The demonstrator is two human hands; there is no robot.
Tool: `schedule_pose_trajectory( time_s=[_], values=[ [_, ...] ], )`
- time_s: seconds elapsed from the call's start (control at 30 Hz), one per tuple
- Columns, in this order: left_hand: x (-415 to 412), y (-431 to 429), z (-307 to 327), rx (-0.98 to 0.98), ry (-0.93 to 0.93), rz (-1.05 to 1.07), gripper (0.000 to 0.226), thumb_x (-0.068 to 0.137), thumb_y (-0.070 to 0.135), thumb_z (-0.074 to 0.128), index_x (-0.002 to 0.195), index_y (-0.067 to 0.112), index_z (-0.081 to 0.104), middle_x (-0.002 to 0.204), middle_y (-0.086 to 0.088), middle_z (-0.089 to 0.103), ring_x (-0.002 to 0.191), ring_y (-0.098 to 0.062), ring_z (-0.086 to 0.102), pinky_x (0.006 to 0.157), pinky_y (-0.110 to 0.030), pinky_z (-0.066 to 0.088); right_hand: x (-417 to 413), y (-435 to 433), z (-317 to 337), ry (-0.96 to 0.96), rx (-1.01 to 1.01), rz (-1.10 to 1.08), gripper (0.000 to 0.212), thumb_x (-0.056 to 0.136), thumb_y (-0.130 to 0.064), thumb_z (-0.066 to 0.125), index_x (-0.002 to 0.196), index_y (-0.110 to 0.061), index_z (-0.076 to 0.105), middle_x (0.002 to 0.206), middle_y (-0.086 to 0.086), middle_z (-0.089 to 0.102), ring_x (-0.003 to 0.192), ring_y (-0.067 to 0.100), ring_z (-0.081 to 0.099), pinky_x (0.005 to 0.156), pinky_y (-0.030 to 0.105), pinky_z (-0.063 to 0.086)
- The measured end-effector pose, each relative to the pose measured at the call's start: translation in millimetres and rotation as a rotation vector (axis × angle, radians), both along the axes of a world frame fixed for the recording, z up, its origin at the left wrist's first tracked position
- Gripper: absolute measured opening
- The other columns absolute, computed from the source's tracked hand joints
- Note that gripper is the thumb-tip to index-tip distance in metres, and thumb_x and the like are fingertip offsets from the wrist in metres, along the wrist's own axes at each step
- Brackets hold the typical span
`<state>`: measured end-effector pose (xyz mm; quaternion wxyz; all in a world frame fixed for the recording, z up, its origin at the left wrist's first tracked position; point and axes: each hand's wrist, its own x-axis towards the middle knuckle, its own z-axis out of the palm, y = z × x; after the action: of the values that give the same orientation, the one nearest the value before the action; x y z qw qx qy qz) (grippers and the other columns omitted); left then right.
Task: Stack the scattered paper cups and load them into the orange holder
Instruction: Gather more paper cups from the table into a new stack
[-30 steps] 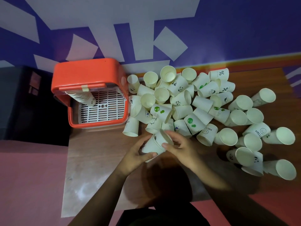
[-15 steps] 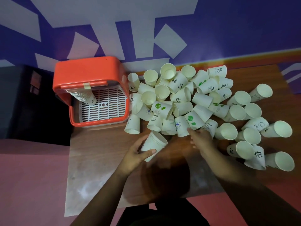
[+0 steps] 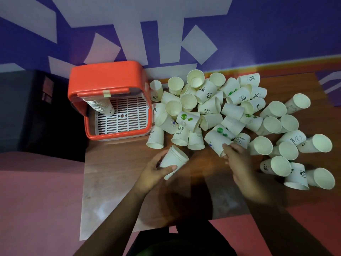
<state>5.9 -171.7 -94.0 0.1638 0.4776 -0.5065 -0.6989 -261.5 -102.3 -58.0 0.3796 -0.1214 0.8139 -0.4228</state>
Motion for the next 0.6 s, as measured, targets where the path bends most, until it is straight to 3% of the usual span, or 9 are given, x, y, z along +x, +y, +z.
schedule_pose_trajectory(
  time_s=[0.1, 0.2, 0.27, 0.37, 0.6],
  values=[
    [1.5, -4.3, 5.6, -0.019, 0.035, -0.056, 0.06, 0.087, 0.01, 0.081, 0.137, 0.035, 0.059, 0.134, 0.009, 0.067, 0.123, -0.005, 0.063, 0.092, -0.016, 0.053, 15.6, 11.4, 32.6, 0.127, -0.066, 0.184, 0.006, 0.088, -0.02, 0.071, 0.082, -0.018, 0.07, 0.095, -0.001, 0.065, 0.08, 0.005, 0.06, 0.07, 0.021, 0.045],
    [2.3, -9.1, 11.8, -0.055, 0.068, -0.156, 0.062, 0.087, 0.006, 0.081, 0.141, 0.027, 0.059, 0.137, 0.006, 0.066, 0.126, -0.005, 0.062, 0.102, -0.021, 0.051, 32.6, 15.0, 50.5, 0.089, -0.125, 0.309, 0.013, 0.083, -0.01, 0.075, 0.076, -0.02, 0.073, 0.117, -0.005, 0.065, 0.095, -0.008, 0.06, 0.075, 0.007, 0.044],
    [4.6, -12.4, 13.3, -0.077, 0.083, -0.224, 0.065, 0.086, 0.008, 0.082, 0.144, 0.023, 0.058, 0.14, 0.005, 0.065, 0.13, -0.008, 0.061, 0.108, -0.026, 0.05, 42.0, 15.9, 56.7, 0.09, -0.125, 0.341, 0.01, 0.082, -0.01, 0.077, 0.077, -0.018, 0.075, 0.117, -0.007, 0.066, 0.104, 0.0, 0.062, 0.083, 0.012, 0.047],
    [10.7, -14.7, 16.6, -0.079, 0.102, -0.262, 0.066, 0.086, 0.005, 0.081, 0.146, 0.02, 0.057, 0.139, 0.004, 0.066, 0.129, -0.007, 0.061, 0.108, -0.025, 0.05, 56.4, 15.0, 57.8, 0.064, -0.151, 0.329, 0.006, 0.082, -0.014, 0.077, 0.087, -0.017, 0.075, 0.098, -0.008, 0.074, 0.099, 0.013, 0.068, 0.083, 0.025, 0.053],
    [21.8, -13.4, 21.5, -0.08, 0.14, -0.291, 0.066, 0.084, 0.004, 0.083, 0.144, 0.016, 0.059, 0.136, 0.002, 0.068, 0.125, -0.008, 0.064, 0.108, -0.028, 0.051, 96.5, 15.4, 37.8, -0.035, -0.244, 0.35, 0.029, 0.076, -0.028, 0.082, 0.102, -0.033, 0.071, 0.111, -0.009, 0.072, 0.11, 0.007, 0.065, 0.096, 0.036, 0.053]
  ],
)
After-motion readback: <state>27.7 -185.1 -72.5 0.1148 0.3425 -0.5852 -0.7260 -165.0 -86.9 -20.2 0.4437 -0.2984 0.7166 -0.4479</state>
